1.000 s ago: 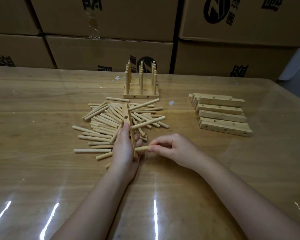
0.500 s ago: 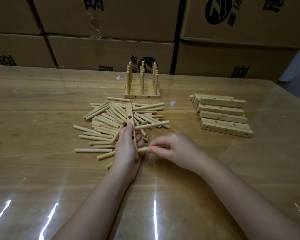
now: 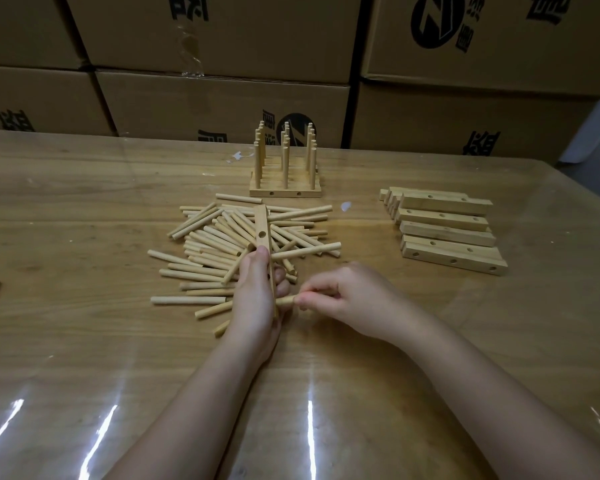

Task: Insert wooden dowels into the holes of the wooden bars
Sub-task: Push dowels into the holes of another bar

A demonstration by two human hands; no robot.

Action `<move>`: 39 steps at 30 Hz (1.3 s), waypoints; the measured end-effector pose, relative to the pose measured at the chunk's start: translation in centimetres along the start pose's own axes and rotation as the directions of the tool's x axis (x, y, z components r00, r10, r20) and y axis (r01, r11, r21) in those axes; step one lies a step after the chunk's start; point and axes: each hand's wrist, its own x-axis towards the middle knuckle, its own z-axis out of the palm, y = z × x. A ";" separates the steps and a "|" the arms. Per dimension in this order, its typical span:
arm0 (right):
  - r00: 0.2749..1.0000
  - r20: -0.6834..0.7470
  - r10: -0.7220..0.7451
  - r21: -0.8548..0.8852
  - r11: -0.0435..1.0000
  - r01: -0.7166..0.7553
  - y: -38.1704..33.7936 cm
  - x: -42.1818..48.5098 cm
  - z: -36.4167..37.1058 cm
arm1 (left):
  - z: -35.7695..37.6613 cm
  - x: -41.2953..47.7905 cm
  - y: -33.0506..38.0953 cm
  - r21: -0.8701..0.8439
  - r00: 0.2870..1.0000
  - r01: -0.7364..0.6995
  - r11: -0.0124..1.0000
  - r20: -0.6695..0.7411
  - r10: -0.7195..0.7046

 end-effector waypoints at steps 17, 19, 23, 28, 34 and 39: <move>0.988 0.149 0.041 0.249 0.966 -0.077 1.1 0.3 0.2 | -0.1 -0.2 -0.5 0.311 0.989 -0.147 0.939 0.047 0.139; 0.989 0.147 0.032 0.277 0.958 -0.072 1.1 0.2 0.3 | -0.3 -0.1 -0.7 0.332 0.989 -0.147 0.932 0.051 0.137; 0.991 0.125 0.036 0.293 0.953 -0.071 1.1 0.4 0.5 | -0.4 0.3 -0.6 0.205 0.998 -0.069 0.976 0.026 0.065; 0.979 0.167 0.119 0.534 0.823 -0.192 1.1 0.4 -1.2 | -0.1 0.2 -0.4 0.113 1.000 -0.025 0.993 0.013 0.024; 0.958 0.165 0.232 0.571 0.770 -0.285 2.5 -0.5 -4.2 | 0.0 -0.1 0.1 -0.022 0.994 0.085 0.996 0.065 -0.083; 0.873 -0.430 0.229 0.545 0.837 0.049 2.9 -0.3 -5.0 | -0.1 -0.4 0.0 0.068 0.975 0.096 0.993 0.196 -0.107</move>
